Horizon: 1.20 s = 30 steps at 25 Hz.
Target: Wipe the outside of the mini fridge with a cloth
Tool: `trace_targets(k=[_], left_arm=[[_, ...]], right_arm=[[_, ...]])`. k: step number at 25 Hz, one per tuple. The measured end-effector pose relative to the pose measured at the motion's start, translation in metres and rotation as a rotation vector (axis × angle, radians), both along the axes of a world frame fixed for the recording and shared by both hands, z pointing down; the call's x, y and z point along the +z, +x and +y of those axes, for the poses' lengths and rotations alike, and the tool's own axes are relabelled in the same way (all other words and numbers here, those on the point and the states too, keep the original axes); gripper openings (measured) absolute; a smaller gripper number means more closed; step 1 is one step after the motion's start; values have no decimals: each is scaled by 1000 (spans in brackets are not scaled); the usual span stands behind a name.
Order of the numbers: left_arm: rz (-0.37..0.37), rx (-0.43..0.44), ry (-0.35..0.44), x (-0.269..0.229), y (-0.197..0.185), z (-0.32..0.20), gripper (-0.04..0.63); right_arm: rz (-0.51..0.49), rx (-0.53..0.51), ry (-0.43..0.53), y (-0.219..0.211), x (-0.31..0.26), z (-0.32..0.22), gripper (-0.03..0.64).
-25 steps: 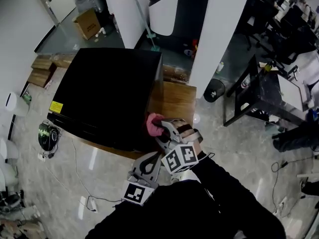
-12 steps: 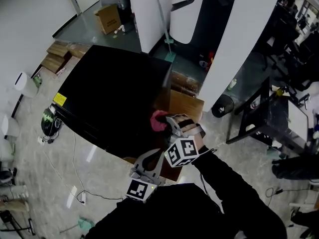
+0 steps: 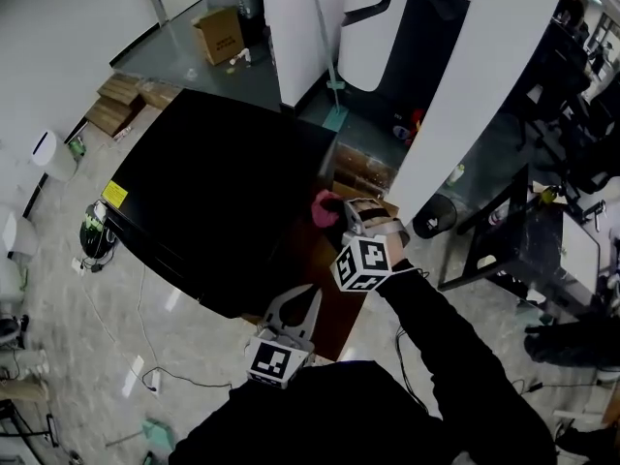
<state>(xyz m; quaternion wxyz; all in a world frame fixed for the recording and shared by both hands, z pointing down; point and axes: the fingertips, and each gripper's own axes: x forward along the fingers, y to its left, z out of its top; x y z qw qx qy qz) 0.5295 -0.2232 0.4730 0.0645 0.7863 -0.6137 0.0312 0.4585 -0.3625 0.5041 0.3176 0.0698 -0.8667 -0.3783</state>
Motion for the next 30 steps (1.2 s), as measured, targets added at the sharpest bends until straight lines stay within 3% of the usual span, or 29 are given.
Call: trace_targets(k=[7, 12, 20, 27, 30], left_arm=[[5, -6, 0, -7, -2, -4, 6], [3, 4, -5, -13, -2, 6, 6], [-14, 67, 8, -12, 1, 48, 6], [-7, 119, -16, 25, -12, 113, 6], [-44, 138, -19, 50, -19, 138, 6]], right_arm=[[29, 70, 0, -2, 12, -43, 109], [-10, 121, -8, 3, 5, -40, 109], [-35, 179, -72, 37, 6, 28, 109], [0, 215, -153, 47, 41, 122, 109], [15, 225, -201, 44, 63, 163, 109]])
